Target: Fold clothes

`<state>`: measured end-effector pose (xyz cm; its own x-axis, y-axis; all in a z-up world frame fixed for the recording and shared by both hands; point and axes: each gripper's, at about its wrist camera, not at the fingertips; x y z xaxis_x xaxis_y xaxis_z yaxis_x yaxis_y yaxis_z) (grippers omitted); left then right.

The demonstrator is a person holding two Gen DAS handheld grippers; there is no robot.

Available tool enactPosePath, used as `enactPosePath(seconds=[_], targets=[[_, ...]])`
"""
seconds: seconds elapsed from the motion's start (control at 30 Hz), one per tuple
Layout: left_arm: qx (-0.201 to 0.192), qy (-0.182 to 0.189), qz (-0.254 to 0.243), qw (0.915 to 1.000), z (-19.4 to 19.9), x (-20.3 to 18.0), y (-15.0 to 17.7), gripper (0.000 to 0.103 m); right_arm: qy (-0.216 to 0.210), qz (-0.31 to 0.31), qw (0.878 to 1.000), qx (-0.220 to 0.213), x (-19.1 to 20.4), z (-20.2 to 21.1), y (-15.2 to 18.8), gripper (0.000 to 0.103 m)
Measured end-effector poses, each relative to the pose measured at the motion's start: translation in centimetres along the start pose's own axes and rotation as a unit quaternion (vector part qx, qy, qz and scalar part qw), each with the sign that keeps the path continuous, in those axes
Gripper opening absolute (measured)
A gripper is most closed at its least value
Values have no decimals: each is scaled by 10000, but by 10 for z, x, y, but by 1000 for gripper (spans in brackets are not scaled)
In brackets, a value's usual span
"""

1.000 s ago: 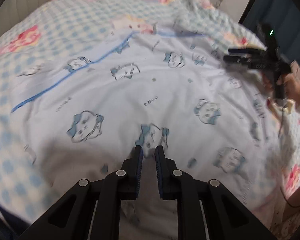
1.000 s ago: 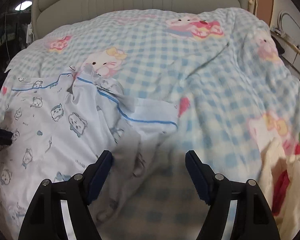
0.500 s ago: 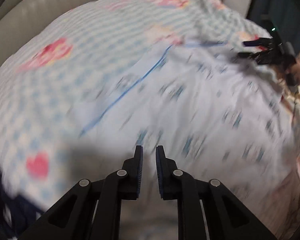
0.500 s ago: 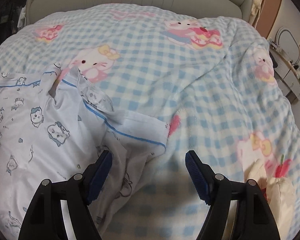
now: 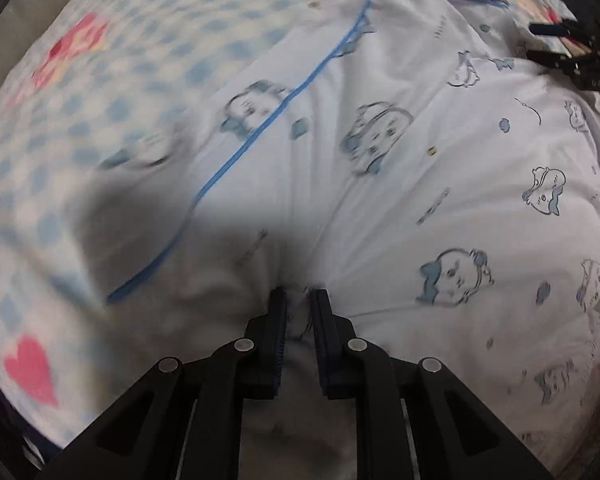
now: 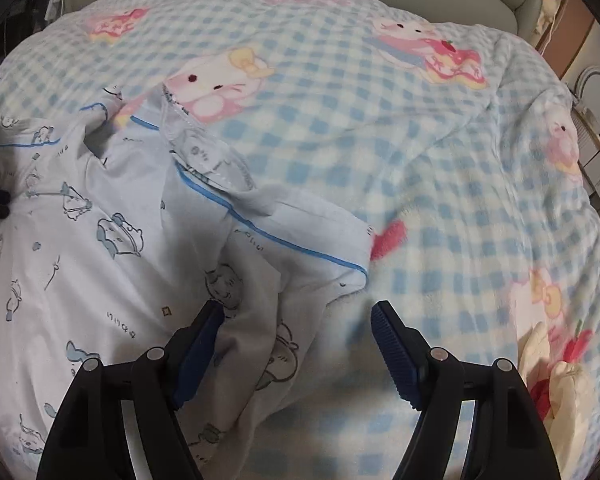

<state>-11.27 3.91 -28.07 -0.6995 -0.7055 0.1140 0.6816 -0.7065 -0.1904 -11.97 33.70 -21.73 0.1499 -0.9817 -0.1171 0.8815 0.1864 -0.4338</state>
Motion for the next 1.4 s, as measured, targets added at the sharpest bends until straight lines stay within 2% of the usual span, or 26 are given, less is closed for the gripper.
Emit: enactPosePath(seconds=[0.03,0.1,0.13,0.17,0.2,0.23,0.27,0.3,0.33,0.4,0.43,0.47,0.6,0.7,0.77,0.87,0.97,1.0,1.03,1.1,1.2,1.23,1.27,1.33,1.4], targets=[[1,195,262,9995,6,10,4,13,40,-55,10000,-8,-2,1,1,79],[-154,210,370,9990,18,7,0,16,-13,-181,9998,30,-3,-1,-2,79],[-370,251,282,9986,25,-4,-6,38,-40,-244,9997,49,-4,-2,-4,79],[-585,292,194,9977,31,-16,-12,80,-55,-214,9997,76,-2,-3,-7,79],[-764,520,82,9957,36,-29,-18,96,-83,-179,9998,55,3,-2,-10,79],[-857,811,-72,9930,37,-47,-23,103,-112,-144,9998,32,8,0,-12,79],[-902,985,-246,9907,36,-67,-28,103,-201,-115,9997,6,15,4,-12,79],[-913,973,-443,9901,33,-86,-31,103,-291,-85,9995,-21,22,7,-11,79],[-926,683,-735,9906,27,-106,-36,103,-382,-56,9992,-48,30,10,-10,79],[-1146,82,-1392,9836,13,-142,-38,103,-537,13,9985,-75,44,14,-7,79],[-1165,-122,-1626,9797,4,-154,-38,103,-565,59,9984,-55,51,13,-4,79],[-1038,-158,-1646,9807,-5,-155,-36,103,-591,105,9982,-35,58,12,0,79],[-409,107,-1170,9922,-32,-127,-26,103,-340,235,9990,165,67,3,10,79],[-61,237,-690,9973,-26,-86,-2,103,-313,-78,9995,22,52,15,13,79],[59,238,-547,9982,-19,-65,13,103,-94,-229,9997,-67,37,22,14,79],[-273,363,-534,9975,11,-63,12,103,403,-365,9985,-111,17,24,14,79],[-995,715,-513,9911,37,-77,-4,103,129,-634,9977,-188,13,29,13,79],[-1255,847,-505,9872,46,-82,-11,103,-132,-641,9976,-222,20,29,12,79],[-1374,901,-556,9848,47,-86,-16,103,-193,-429,9986,-249,34,27,10,79],[-1237,844,-773,9857,32,-94,-20,103,-304,8,9991,-302,62,22,7,79],[-637,620,-1051,9905,-10,-115,-9,103,595,373,9975,44,72,-12,7,78],[-527,422,-1077,9919,-16,-113,4,103,838,186,9963,109,51,-15,11,78],[-525,362,-1009,9929,-16,-110,17,102,1077,-8,9940,171,30,-17,15,78],[-895,707,-510,9922,4,-97,42,102,929,-573,9940,31,0,0,24,78],[-1169,1076,-178,9871,21,-95,63,102,896,-826,9923,-198,0,26,32,78]])
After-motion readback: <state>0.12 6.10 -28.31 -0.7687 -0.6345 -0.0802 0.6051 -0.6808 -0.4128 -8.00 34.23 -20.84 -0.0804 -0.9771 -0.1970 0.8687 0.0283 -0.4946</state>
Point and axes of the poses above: each gripper's, at about its wrist camera, not at the fingertips, and z roughly against the way its jaws point, x to its left, y to its underside, and after that the axes turned 5 degrees about -y, right-handed
